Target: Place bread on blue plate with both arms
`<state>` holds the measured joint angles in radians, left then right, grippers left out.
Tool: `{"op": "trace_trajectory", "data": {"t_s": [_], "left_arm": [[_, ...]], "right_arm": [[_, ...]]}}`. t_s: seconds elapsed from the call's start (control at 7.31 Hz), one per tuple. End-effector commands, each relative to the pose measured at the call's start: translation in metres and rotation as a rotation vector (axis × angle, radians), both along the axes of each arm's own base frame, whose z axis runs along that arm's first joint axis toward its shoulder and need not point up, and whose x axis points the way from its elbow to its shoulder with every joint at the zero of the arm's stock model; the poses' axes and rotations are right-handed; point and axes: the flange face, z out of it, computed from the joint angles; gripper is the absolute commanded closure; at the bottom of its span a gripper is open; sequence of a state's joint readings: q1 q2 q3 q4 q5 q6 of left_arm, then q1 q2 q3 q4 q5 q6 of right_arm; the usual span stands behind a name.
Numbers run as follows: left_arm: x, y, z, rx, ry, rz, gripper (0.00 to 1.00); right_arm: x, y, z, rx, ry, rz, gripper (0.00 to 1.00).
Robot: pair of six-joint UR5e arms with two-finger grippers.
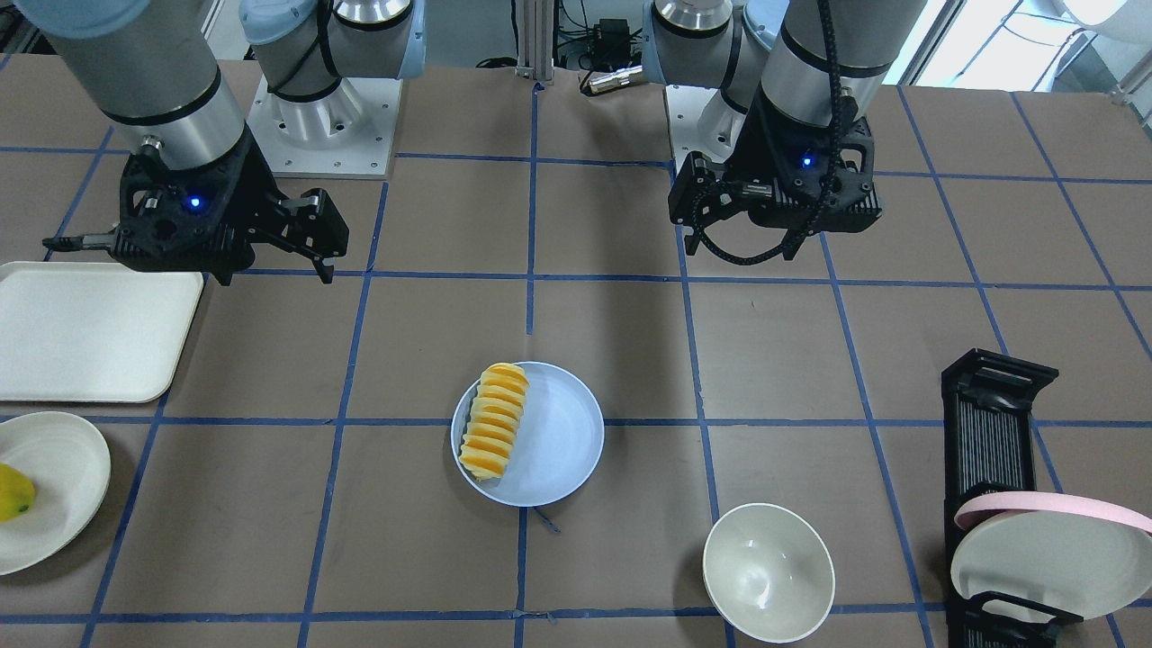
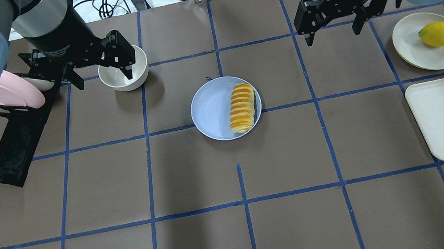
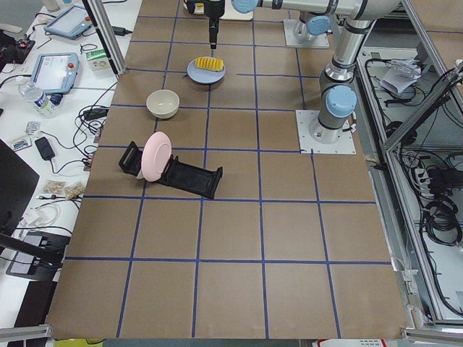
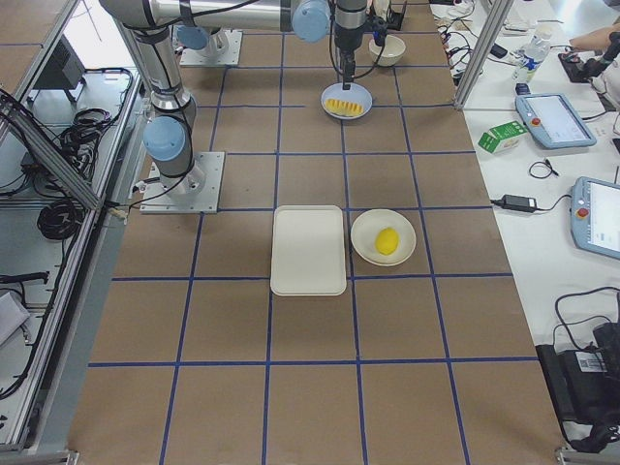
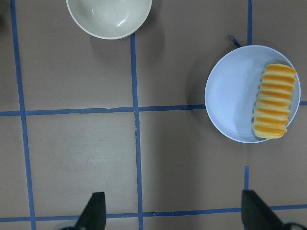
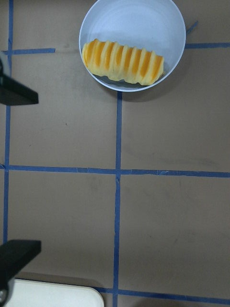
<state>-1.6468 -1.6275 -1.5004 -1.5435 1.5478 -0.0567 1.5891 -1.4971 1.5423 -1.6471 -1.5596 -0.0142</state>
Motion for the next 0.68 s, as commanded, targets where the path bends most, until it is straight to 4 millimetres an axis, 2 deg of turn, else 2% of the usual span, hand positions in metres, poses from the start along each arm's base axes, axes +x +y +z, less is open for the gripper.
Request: {"op": "trace_trajectory", "data": {"t_s": [0.0, 0.55], "left_arm": [[0.0006, -0.0001, 0.0000, 0.001, -0.002, 0.001, 0.00], [0.0057, -0.0006, 0.0002, 0.001, -0.039, -0.054, 0.00]], "right_arm": [[0.0011, -0.0049, 0.0060, -0.012, -0.001, 0.000, 0.00], [0.0013, -0.0082, 0.0027, -0.006, -0.003, 0.001, 0.00]]}}
